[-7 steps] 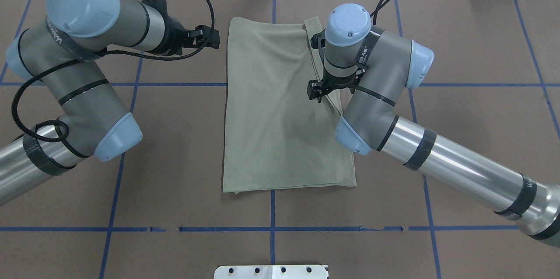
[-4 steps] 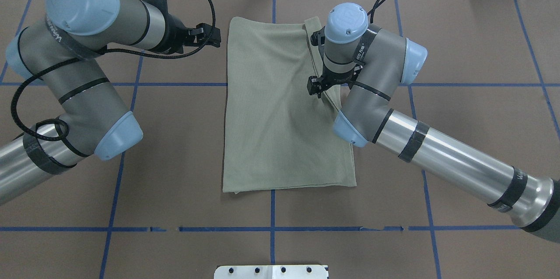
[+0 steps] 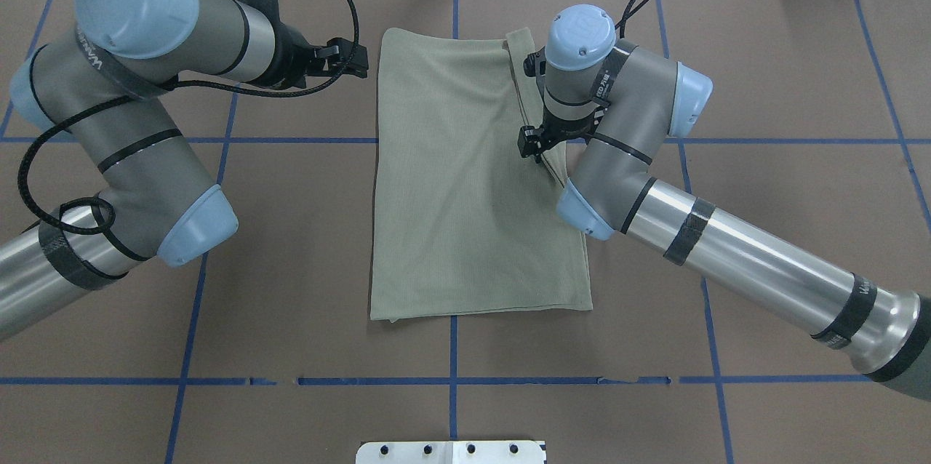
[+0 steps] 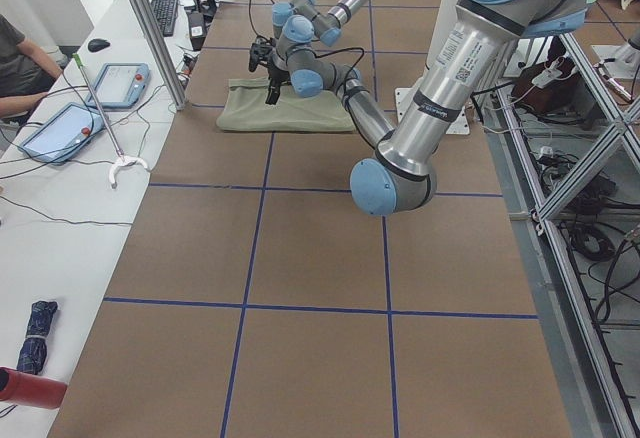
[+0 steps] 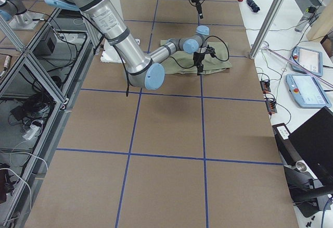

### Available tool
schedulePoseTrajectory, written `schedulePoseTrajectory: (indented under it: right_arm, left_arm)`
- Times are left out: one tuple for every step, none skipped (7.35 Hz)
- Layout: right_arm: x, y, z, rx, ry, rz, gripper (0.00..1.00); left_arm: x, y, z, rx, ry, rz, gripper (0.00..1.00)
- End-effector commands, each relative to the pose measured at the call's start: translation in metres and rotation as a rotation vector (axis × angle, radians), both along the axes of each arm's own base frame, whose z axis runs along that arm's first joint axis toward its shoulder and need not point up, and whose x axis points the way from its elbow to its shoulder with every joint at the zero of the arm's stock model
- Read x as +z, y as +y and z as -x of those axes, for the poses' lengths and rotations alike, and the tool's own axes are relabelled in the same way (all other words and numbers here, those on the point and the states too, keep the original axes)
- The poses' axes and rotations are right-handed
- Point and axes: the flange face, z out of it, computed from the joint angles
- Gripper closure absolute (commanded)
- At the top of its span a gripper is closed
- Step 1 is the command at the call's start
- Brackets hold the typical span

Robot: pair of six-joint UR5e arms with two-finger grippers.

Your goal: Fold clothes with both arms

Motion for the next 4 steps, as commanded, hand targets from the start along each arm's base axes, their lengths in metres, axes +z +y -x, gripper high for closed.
schedulePoseTrajectory:
  right_arm:
    - [0.004, -0.017, -0.022, -0.007, -0.012, 0.003, 0.00]
    - [0.013, -0.022, -0.031, -0.009, -0.005, 0.005, 0.00]
    - [0.028, -0.023, -0.038, -0.025, 0.010, -0.004, 0.00]
    - [0.040, -0.030, -0.051, -0.026, 0.020, -0.006, 0.00]
  left_arm:
    - [0.001, -0.001, -0.001, 0.000, -0.001, 0.001, 0.00]
    - [0.002, 0.000, -0.002, 0.002, -0.002, 0.002, 0.00]
    - [0.000, 0.000, -0.002, 0.002, 0.000, 0.000, 0.00]
    - [0.000, -0.001, -0.002, 0.002, 0.000, 0.000, 0.00]
